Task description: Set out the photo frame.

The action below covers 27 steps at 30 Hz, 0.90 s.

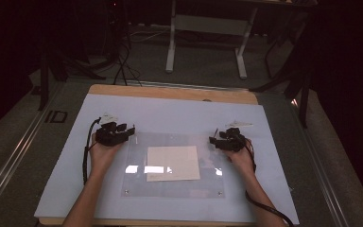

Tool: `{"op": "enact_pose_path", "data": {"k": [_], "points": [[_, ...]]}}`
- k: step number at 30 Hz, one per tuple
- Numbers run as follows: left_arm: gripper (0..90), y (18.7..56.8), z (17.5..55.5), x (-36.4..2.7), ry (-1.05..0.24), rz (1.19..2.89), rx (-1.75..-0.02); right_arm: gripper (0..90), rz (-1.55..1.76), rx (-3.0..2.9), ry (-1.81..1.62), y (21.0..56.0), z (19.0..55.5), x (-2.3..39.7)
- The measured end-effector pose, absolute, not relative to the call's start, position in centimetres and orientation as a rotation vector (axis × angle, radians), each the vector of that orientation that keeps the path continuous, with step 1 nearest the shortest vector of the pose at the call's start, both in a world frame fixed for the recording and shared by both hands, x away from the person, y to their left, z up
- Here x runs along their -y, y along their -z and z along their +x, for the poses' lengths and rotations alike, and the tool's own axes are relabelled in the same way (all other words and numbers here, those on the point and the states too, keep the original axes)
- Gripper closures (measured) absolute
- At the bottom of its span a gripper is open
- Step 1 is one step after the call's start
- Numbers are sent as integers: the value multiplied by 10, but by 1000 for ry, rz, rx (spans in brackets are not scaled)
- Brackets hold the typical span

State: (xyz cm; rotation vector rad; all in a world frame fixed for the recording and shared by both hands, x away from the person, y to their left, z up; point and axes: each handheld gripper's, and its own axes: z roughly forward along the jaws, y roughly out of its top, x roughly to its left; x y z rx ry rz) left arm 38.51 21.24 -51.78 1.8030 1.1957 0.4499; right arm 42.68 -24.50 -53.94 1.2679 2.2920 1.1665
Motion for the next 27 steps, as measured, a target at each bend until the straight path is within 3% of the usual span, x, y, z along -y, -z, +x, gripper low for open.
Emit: {"op": "enact_pose_path", "data": {"k": [6, 10, 17, 18, 20, 27], "points": [[530, 517, 382, -215, -457, 1775, -1184, 317, 1245, -2304, -1155, 540, 426, 243], [544, 515, 380, -218, -458, 1740, -1178, 245, 1220, -2320, -1140, 540, 425, 240], [587, 515, 377, -214, -469, 1774, -1148, 249, 1232, -2324, -1133, 539, 427, 240], [594, 515, 377, -213, -469, 1776, -1146, 283, 1232, -2326, -1129, 539, 427, 240], [630, 515, 377, -211, -474, 1781, -1140, 461, 1213, -2326, -1159, 537, 424, 241], [701, 518, 381, -205, -484, 1811, -1127, 674, 1126, -2238, -1200, 529, 415, 243]]}}
